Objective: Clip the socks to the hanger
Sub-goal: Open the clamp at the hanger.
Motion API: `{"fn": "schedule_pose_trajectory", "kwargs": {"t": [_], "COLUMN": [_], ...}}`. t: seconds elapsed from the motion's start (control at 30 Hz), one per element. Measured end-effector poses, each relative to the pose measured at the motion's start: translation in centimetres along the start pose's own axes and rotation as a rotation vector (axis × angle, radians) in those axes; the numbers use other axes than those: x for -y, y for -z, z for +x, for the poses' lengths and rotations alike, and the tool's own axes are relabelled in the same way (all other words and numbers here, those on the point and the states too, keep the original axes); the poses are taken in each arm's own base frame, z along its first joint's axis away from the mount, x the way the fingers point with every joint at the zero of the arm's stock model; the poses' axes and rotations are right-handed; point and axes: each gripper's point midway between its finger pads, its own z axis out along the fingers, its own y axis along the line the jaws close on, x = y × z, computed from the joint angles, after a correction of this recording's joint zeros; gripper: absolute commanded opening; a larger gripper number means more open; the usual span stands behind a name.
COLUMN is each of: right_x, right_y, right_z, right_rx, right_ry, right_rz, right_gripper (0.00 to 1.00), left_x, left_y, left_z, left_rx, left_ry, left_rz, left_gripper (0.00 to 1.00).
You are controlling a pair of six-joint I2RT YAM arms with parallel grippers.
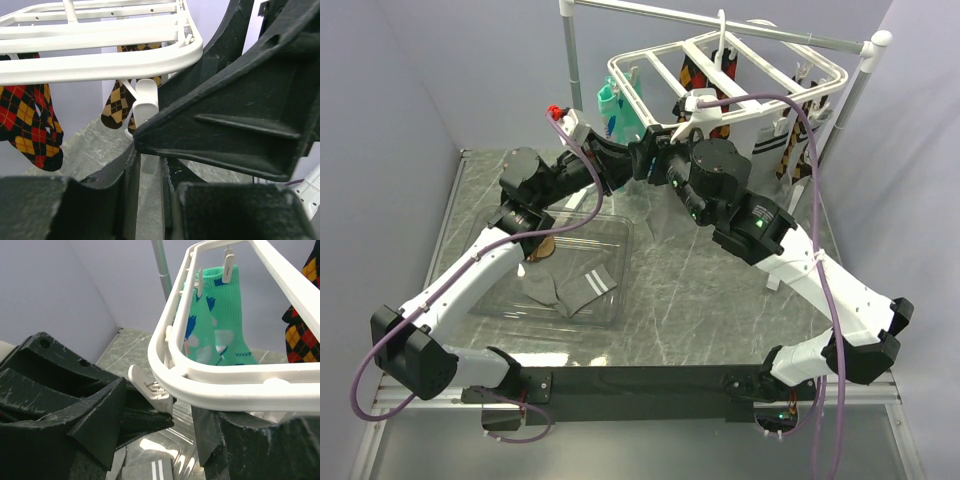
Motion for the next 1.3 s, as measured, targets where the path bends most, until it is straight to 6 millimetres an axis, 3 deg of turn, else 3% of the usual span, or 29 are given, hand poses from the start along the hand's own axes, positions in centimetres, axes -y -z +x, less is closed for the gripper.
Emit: {"fn": "schedule_pose_trajectory", "kwargs": {"t": [0.47, 0.67, 0.73, 0.77, 0.87, 0.97, 1.3], "right_x": [0.1, 0.3, 0.4, 0.5, 0.4, 0.3, 0.3], "right_y": [-0.7, -0.6, -0.6, -0.6, -0.6, -0.6, -0.6], "right_z": [0.1, -0.2, -0.2, -0.1, -0.3, -0.7, -1.0], "right_rx": [0.072, 0.099, 0.102, 0.102, 0.110, 0.126, 0.134], "right_ry": [-0.038, -0.044, -0.045, -0.044, -0.048, -0.058, -0.063], "right_rz": [0.008, 0.014, 0.016, 0.019, 0.018, 0.014, 0.012], "right_gripper": [0.47, 0.25, 0.21, 0.20, 0.16, 0.09, 0.06], "left_x": [0.0, 0.2, 0.1, 0.2, 0.3, 0.6, 0.3], "left_y": [0.0, 0.0, 0.0, 0.0, 0.1, 0.4, 0.5], "left_z": [0.1, 0.1, 0.1, 0.1, 0.3, 1.1, 1.1], "left_rx": [-0.005, -0.004, -0.003, -0.004, -0.009, -0.022, -0.015], "left_ry": [0.002, 0.002, 0.002, 0.002, -0.002, 0.007, 0.008], "left_rz": [0.000, 0.003, 0.003, 0.003, 0.010, 0.012, -0.006], "left_gripper": [0.15, 0.16, 0.22, 0.32, 0.48, 0.56, 0.58]}}
